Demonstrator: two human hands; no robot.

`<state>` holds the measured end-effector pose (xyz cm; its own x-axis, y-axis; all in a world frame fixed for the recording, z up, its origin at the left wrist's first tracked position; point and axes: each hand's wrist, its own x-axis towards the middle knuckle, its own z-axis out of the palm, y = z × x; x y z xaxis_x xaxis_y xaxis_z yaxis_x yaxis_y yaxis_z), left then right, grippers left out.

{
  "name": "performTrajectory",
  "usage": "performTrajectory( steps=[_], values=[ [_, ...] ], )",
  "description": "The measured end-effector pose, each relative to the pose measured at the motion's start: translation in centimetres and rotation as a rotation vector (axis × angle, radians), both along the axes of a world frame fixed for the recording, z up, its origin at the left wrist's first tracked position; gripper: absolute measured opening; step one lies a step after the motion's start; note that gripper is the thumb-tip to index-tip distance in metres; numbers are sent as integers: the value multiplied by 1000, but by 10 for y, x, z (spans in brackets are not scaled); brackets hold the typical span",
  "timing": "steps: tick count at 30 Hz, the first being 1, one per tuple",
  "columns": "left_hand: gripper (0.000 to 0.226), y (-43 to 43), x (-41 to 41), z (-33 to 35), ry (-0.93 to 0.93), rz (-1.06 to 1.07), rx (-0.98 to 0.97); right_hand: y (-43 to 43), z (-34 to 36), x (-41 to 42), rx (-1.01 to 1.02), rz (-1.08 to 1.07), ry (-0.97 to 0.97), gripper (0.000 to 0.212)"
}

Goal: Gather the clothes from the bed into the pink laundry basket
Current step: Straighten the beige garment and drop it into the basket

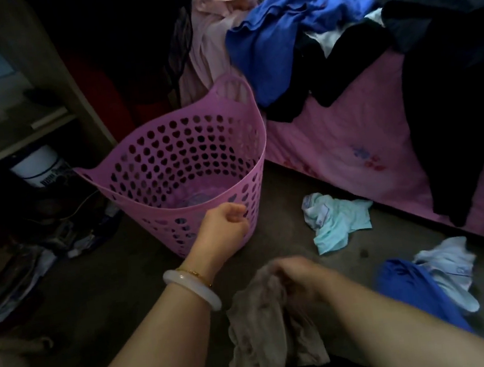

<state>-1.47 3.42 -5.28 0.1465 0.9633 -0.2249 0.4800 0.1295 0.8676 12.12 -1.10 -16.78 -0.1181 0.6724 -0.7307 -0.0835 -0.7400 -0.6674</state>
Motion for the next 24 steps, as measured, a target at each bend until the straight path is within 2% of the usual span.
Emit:
performTrajectory(
  steps=[2,4,7,9,11,14,17,20,22,24],
  values=[
    [42,-2,-3,6,46,-161,-38,16,47,10,86,-19,218,25],
    [43,-4,-5,14,56,-326,-81,25,96,19,225,74,236,26],
    [37,-4,-8,26,-158,-395,-112,25,147,33,405,87,226,34],
    [44,-5,-9,34,-209,-448,-131,23,169,43,509,-42,315,33],
    [38,-8,-7,40,-136,-515,-96,24,187,52,580,-206,486,26],
    [22,-8,3,49,-67,-386,104,24,199,59,651,-306,573,17],
    [7,-1,7,53,64,-255,296,23,200,61,719,-306,362,22],
    [7,1,7,59,151,-206,346,24,196,71,867,-243,-170,12],
    [6,0,7,65,73,-168,343,19,195,78,928,-73,-447,27],
    [14,-4,7,73,-29,-122,309,10,196,80,887,181,-647,49]
  ],
)
